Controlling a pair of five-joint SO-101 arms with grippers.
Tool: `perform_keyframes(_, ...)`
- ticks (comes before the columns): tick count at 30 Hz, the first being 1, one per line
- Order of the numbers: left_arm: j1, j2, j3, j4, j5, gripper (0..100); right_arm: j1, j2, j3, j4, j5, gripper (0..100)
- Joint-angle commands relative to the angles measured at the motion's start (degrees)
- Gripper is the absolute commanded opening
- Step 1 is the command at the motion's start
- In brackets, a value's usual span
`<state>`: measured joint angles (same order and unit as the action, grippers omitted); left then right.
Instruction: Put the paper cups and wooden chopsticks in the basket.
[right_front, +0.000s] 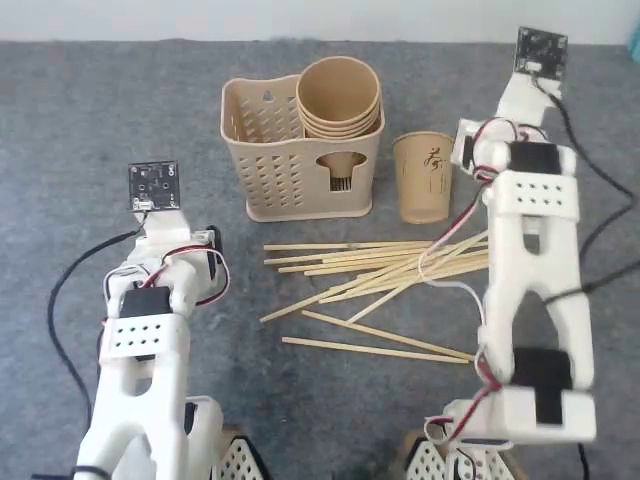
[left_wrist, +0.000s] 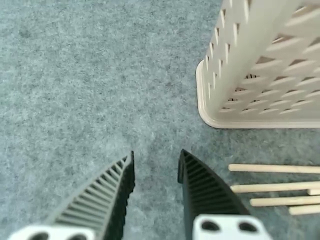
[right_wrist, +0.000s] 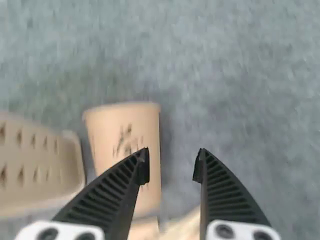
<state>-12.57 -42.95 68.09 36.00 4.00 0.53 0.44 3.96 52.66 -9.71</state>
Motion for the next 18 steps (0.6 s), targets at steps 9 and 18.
perform_keyframes(9,0.5,-1.7,-0.4,-1.3,-0.5,13,-1.5,32.6,-38.5,0.7,-1.8,16.2)
perform_keyframes(18,0.5,-1.7,-0.4,-2.5,-0.6,13,-2.5,59.0,-76.9,18.7,-1.3,16.2)
